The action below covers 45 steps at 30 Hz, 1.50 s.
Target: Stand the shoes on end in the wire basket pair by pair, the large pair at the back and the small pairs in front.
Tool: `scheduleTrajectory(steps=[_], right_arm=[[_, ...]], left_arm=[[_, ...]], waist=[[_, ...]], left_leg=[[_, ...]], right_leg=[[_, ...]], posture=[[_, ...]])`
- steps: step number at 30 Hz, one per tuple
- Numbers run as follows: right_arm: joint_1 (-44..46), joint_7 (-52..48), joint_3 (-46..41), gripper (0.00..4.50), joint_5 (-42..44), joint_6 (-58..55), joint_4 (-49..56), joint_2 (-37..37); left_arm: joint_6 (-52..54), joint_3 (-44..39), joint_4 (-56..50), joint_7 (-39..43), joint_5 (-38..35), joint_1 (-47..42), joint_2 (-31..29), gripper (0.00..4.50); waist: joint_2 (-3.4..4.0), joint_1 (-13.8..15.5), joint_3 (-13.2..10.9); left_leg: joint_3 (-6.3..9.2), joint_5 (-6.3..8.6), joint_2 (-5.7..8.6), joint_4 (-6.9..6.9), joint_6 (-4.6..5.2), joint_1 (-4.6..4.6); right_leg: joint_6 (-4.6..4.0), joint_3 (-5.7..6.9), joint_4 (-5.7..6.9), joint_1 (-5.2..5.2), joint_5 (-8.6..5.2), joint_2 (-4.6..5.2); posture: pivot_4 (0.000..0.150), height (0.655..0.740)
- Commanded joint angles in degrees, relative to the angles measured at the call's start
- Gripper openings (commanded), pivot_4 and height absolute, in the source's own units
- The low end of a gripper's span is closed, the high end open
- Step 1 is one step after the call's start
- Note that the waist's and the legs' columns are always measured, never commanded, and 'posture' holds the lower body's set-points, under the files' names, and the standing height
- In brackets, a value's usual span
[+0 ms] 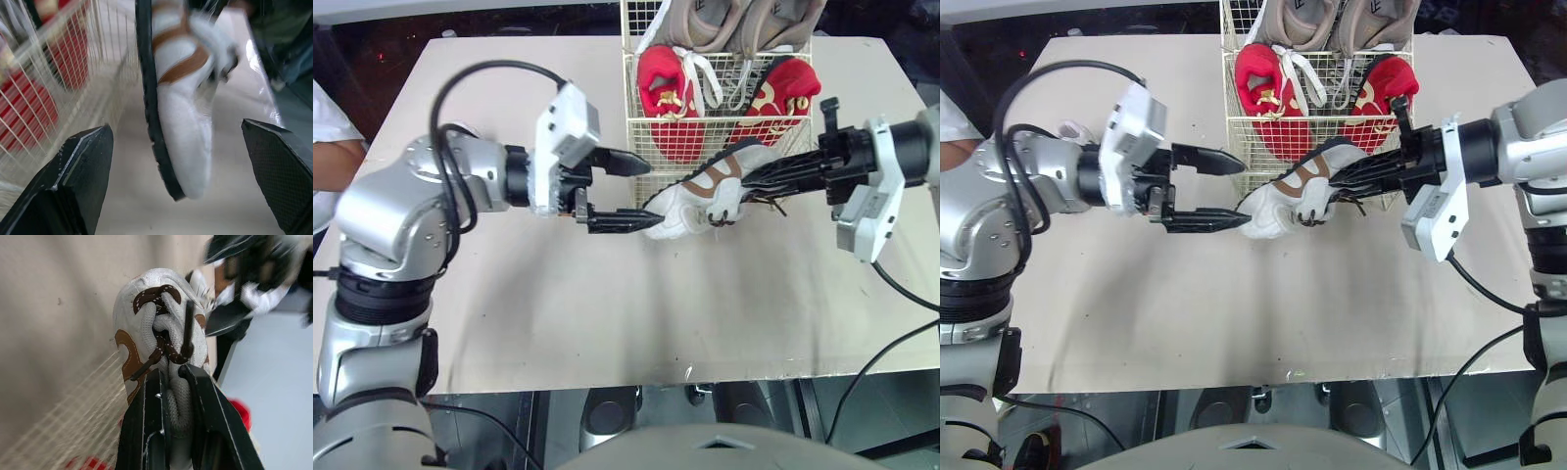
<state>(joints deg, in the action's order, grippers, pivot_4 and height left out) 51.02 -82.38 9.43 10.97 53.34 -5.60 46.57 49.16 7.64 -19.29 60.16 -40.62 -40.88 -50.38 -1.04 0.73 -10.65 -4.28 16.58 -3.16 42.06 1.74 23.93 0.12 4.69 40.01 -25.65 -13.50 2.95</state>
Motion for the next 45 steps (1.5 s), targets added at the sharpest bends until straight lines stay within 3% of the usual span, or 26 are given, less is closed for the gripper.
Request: scheduleTrajectory(steps=[1,3,6,11,13,14,20,22,25,27,31,34,43,45], right_arm=[[3.4,2.5,0.2,0.02,0.8,2.7,0.5,-0.3],[4.5,3.6,0.7,0.02,0.5,3.2,0.5,-0.5],[4.2,5.0,0.7,0.0,0.4,3.0,0.7,-0.1],[2.1,6.5,0.4,0.0,0.1,1.9,1.1,1.8],[0.4,8.0,-0.4,0.82,1.0,-2.9,2.5,2.5],[-1.3,9.0,-1.1,1.24,2.0,-7.7,3.7,3.1],[-16.5,18.8,-7.8,4.2,13.5,-41.3,15.2,9.0],[-23.7,25.8,-11.0,4.5,24.0,-57.4,22.3,10.6],[-29.8,37.8,-14.2,4.5,42.9,-76.6,31.3,10.9],[-31.0,45.3,-15.7,4.5,53.4,-83.4,34.6,8.9],[-31.9,63.3,-16.4,4.5,70.4,-87.8,37.7,1.4],[-31.4,70.3,-17.6,4.5,76.9,-88.7,38.7,-2.0],[-32.3,70.9,-19.8,0.28,78.7,-90.9,40.2,-2.6],[-32.7,69.4,-20.2,0.12,77.5,-91.7,40.0,-2.1]], left_arm=[[-1.4,1.6,0.4,1.9,2.7,-1.3,-0.1,4.5],[-2.0,2.3,0.8,2.6,3.6,-1.4,0.2,4.5],[-3.2,2.6,2.3,3.8,4.5,-2.3,2.0,3.67],[-3.1,1.7,2.5,4.8,4.0,-2.4,4.0,1.35],[-2.7,0.4,1.9,3.9,2.7,-1.8,5.0,0.69],[-2.4,-0.5,1.6,3.1,1.9,-1.4,5.7,0.59],[1.3,-5.8,-1.0,-1.8,-3.2,1.7,9.7,0.59],[2.2,-6.8,-2.2,-3.4,-4.4,3.2,10.7,0.59],[1.8,-6.6,-2.7,-5.1,-3.9,4.3,12.0,0.59],[1.2,-6.4,-2.5,-5.8,-3.3,4.6,12.9,0.59],[0.6,-6.2,-2.1,-6.4,-2.8,4.6,14.2,0.59],[0.3,-6.1,-2.1,-6.7,-2.7,4.9,14.4,0.59],[-1.2,-6.5,-1.1,-7.2,-1.4,5.4,14.2,0.59],[-1.9,-6.6,-0.2,-7.4,-0.8,5.3,14.3,0.59]], waist=[[0.0,0.0,0.0],[0.0,0.0,0.0],[0.0,0.1,0.0],[0.0,0.0,0.0],[0.0,0.0,0.0],[0.0,0.0,0.0],[-0.01,0.2,0.0],[-0.02,0.2,0.0],[-0.04,0.2,0.0],[-0.02,-0.1,0.0],[-0.09,0.1,0.0],[-0.09,0.1,0.0],[-0.09,0.2,0.0],[-0.09,0.2,0.0]], left_leg=[[0.0,0.0,0.0,0.0,0.0,0.0],[0.01,0.0,-0.01,0.01,0.0,0.01],[0.03,0.0,0.0,0.04,0.0,0.01],[0.03,0.0,0.0,0.06,0.0,0.02],[0.02,0.0,-0.01,0.05,0.0,0.02],[0.02,0.0,-0.01,0.05,0.0,0.02],[0.05,0.0,-0.02,0.1,0.0,0.05],[0.08,0.0,-0.04,0.09,0.0,0.05],[0.1,0.0,-0.04,0.08,0.0,0.06],[0.06,0.0,-0.04,0.12,0.0,0.01],[0.11,0.01,-0.06,0.05,0.01,-0.08],[0.09,0.01,-0.04,0.07,0.01,-0.04],[0.08,0.06,0.02,0.03,0.11,0.1],[0.08,0.07,0.02,0.03,0.12,0.1]], right_leg=[[0.0,0.0,0.02,-0.01,0.0,0.0],[0.0,0.01,0.02,-0.01,0.0,0.01],[-0.01,0.05,0.02,0.01,0.0,0.03],[-0.01,0.04,0.04,0.01,0.0,0.05],[-0.01,0.03,0.07,-0.01,0.0,0.06],[-0.01,0.03,0.07,-0.02,0.0,0.06],[-0.02,0.05,0.07,0.0,0.01,0.27],[-0.02,0.06,0.08,0.02,0.01,0.29],[-0.02,0.08,0.07,0.02,0.01,0.32],[-0.03,0.02,0.12,0.04,0.01,0.33],[-0.01,0.03,0.17,0.05,-0.01,0.15],[0.0,0.02,0.16,0.04,0.0,0.05],[0.01,0.03,-0.08,0.03,0.01,0.03],[0.01,0.03,-0.07,0.03,0.01,0.02]], posture=[[0.15,0.686],[0.15,0.686],[0.15,0.686],[0.15,0.686],[0.15,0.686],[0.15,0.686],[0.15,0.686],[0.15,0.686],[0.15,0.686],[0.15,0.686],[0.15,0.686],[0.15,0.686],[0.15,0.686],[0.15,0.686]])
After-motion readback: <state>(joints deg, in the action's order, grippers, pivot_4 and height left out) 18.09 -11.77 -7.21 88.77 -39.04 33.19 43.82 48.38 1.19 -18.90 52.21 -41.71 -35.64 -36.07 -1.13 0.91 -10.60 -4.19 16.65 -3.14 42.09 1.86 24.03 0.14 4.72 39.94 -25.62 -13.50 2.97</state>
